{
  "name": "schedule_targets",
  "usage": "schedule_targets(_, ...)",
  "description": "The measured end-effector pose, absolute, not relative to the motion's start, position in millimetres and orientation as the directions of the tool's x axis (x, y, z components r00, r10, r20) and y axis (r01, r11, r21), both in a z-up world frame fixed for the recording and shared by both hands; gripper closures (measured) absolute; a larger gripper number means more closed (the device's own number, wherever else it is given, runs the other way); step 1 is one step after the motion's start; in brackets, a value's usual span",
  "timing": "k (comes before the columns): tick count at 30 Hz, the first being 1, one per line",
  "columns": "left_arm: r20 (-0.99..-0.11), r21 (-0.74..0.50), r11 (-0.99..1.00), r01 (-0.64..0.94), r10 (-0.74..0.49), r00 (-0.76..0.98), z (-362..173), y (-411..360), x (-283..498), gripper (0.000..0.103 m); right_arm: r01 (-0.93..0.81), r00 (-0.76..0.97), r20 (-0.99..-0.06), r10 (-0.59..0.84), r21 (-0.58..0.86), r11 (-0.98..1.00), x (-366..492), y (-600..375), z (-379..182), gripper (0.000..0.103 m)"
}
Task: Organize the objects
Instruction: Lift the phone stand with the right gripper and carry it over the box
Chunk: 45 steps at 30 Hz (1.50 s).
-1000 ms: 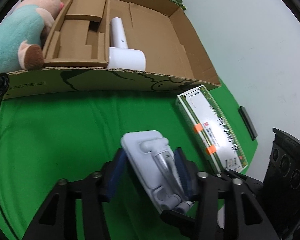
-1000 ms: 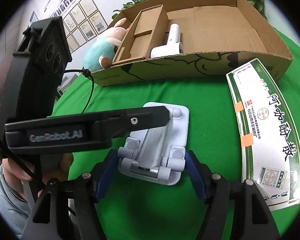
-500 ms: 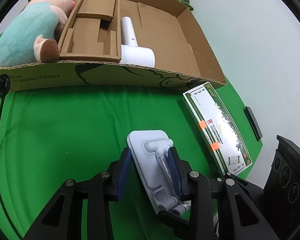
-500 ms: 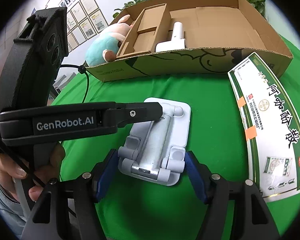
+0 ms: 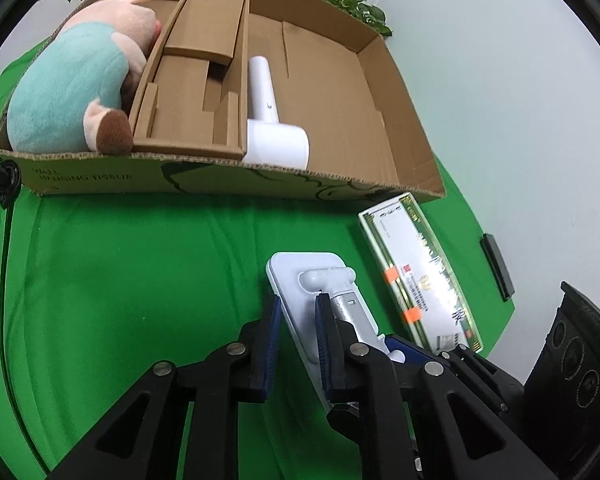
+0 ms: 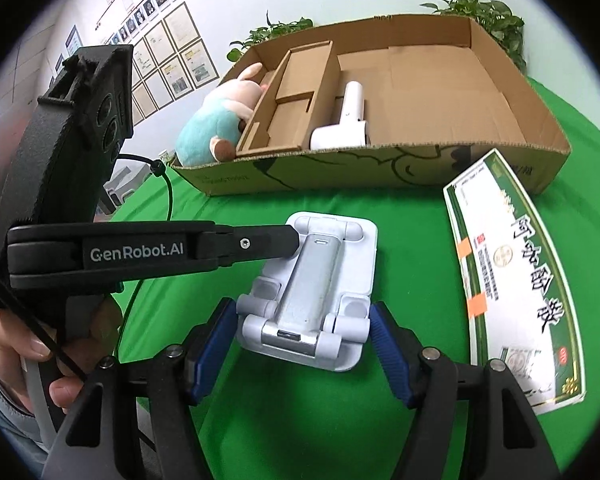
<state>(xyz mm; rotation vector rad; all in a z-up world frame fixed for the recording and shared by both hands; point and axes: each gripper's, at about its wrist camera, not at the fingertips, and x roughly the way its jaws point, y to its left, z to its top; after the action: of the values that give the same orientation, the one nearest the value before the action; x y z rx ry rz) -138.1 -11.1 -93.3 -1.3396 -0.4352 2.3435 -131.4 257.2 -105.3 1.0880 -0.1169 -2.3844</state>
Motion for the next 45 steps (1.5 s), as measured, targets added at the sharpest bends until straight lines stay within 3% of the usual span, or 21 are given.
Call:
schedule_targets(6, -0.712, -0.543, -0.826, -0.154, 0.550, -0.436, -90.7, -21.2, -148.0, 0.089, 0.420, -0.566, -0.659, -0.495, 0.286, -0.861, -136.5, 261.3, -93.7, 0.036)
schedule_targets(14, -0.686, -0.675, -0.737, -0.037, 0.645, -0.337, -128.8, -31.5, -157.4, 0.089, 0.355, -0.490, -0.699, -0.520, 0.385, -0.852, -147.1, 273.0, -115.5, 0.036)
schedule_targets(20, -0.654, -0.722, -0.692, -0.008, 0.685, -0.320, -141.6, -34.6, -156.2, 0.089, 0.347, -0.466, -0.723, -0.510, 0.381, -0.857, -143.3, 271.9, -124.8, 0.036)
schedule_targets(24, -0.669, -0.695, -0.718, -0.038, 0.664, -0.334, -140.9, -35.3, -153.8, 0.094, 0.350, -0.456, -0.736, -0.501, 0.369, -0.861, -140.3, 269.1, -128.4, 0.037)
schedule_targets(34, -0.655, -0.648, -0.751, -0.125, 0.634, -0.411, -110.4, -30.9, -148.5, 0.095, 0.381, -0.497, -0.716, -0.491, 0.328, -0.864, -136.2, 262.6, -115.6, 0.037)
schedule_targets(45, -0.592, -0.583, -0.771, -0.255, 0.618, -0.517, -33.4, -17.4, -162.8, 0.096, 0.413, -0.607, -0.631, -0.483, 0.270, -0.870, -150.5, 264.4, -62.1, 0.037)
